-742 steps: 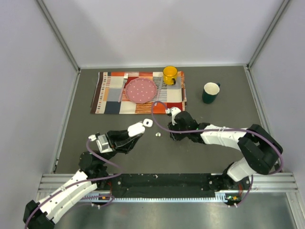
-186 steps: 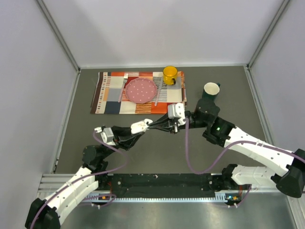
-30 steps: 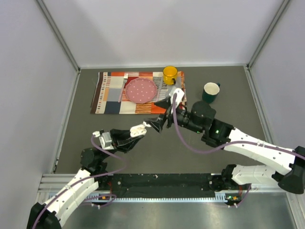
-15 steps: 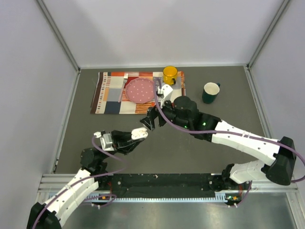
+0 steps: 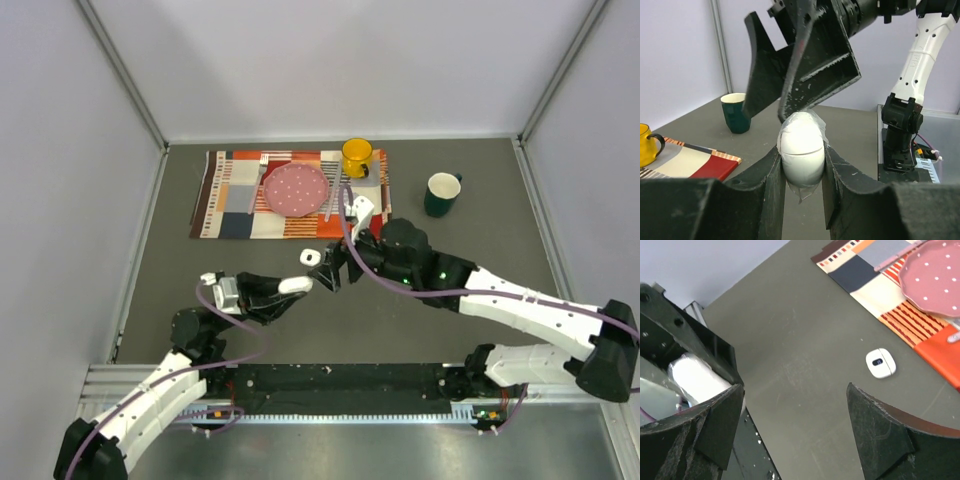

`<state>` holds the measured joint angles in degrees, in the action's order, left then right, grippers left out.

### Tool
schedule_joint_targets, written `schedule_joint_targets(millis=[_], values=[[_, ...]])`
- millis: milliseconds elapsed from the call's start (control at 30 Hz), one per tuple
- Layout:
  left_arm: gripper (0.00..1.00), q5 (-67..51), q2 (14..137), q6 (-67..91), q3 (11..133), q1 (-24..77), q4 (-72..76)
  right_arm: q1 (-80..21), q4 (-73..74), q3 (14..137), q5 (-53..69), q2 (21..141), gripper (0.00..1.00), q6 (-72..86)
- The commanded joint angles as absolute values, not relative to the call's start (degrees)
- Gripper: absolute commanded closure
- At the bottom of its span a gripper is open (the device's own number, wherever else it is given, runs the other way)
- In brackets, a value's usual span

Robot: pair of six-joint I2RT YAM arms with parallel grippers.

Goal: Insert the wireless bluetooth earbuds into the charging case
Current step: Close the charging case.

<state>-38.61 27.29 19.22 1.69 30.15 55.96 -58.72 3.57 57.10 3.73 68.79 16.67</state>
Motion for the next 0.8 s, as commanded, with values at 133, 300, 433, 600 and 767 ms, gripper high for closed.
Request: schedule_joint_targets(millis=[133,300,433,600,767], values=[[1.00,-35.07,28.56,19.16,-1.32,30.15,59.15,-58.71,-1.23,49.93,-1.74,60.65,0.16,15.82],[1.00,-35.24,30.93,19.16,-0.53,30.15,57.57,-58.45,-2.63,48.08,-11.67,59.68,0.14,17.31],[1.00,-36.21,33.48,19.77,2.72,30.15,56.77,-57.92,-3.78,50.35,-10.64,60.55,0.13,17.23],[1.00,-36.82,35.86,21.62,2.72,30.15,59.59,-57.92,-4.57,53.96,-10.72,63.80,0.14,16.70],[1.00,-36.04,35.60,21.89,3.08,30.15,58.89,-58.27,-6.59,54.84,-10.03,68.20,0.17,20.65]])
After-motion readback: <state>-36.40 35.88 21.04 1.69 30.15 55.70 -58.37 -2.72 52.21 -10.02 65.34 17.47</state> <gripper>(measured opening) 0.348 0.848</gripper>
